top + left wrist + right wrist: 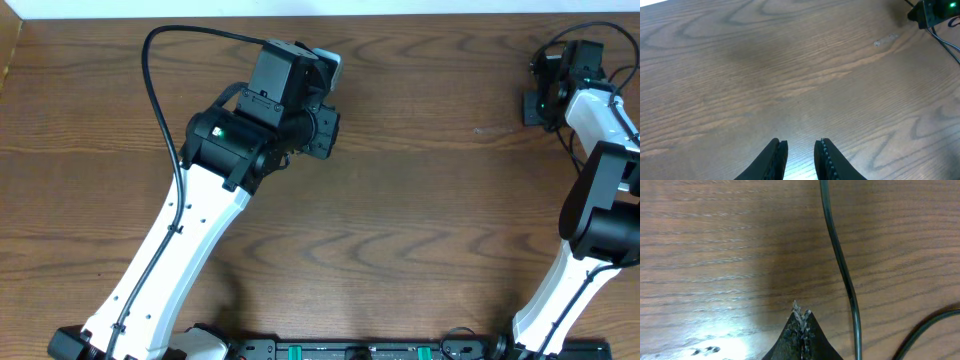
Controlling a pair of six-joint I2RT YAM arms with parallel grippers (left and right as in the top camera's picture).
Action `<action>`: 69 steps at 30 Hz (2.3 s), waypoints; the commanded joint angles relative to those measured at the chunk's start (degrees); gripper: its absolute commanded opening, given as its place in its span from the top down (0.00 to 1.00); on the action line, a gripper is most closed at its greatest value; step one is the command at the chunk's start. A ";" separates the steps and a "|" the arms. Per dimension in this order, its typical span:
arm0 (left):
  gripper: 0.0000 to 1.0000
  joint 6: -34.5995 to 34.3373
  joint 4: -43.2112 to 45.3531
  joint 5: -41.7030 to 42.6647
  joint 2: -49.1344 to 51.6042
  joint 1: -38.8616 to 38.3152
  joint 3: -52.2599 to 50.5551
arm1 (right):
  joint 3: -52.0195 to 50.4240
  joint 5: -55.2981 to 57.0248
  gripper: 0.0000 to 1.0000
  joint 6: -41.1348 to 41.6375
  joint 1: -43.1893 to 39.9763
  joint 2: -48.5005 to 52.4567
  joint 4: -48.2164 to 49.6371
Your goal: Untangle cables
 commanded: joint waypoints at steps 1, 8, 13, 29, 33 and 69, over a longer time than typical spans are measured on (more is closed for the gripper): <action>0.75 -0.87 -0.11 0.66 -1.88 -0.35 0.55 | 0.59 0.11 0.99 -0.74 -0.85 2.36 1.01; 0.76 -1.88 -0.11 0.68 -2.19 -0.52 0.55 | 0.59 1.46 0.99 -1.14 -1.79 5.05 2.95; 0.75 -2.08 -0.13 0.68 -2.21 -0.50 0.55 | 0.59 4.98 0.99 -2.64 -3.76 6.03 3.32; 0.76 -2.08 -0.11 0.68 -2.21 -0.50 0.55 | 0.59 7.41 0.99 -2.05 -27.61 6.03 -0.66; 0.75 -2.10 -0.11 0.68 -2.19 -0.50 0.55 | 0.92 6.49 0.99 -0.90 -33.42 6.01 -0.63; 0.40 0.44 10.97 3.67 -10.93 23.52 0.66 | 9.14 6.25 0.01 5.35 23.32 -36.96 -15.98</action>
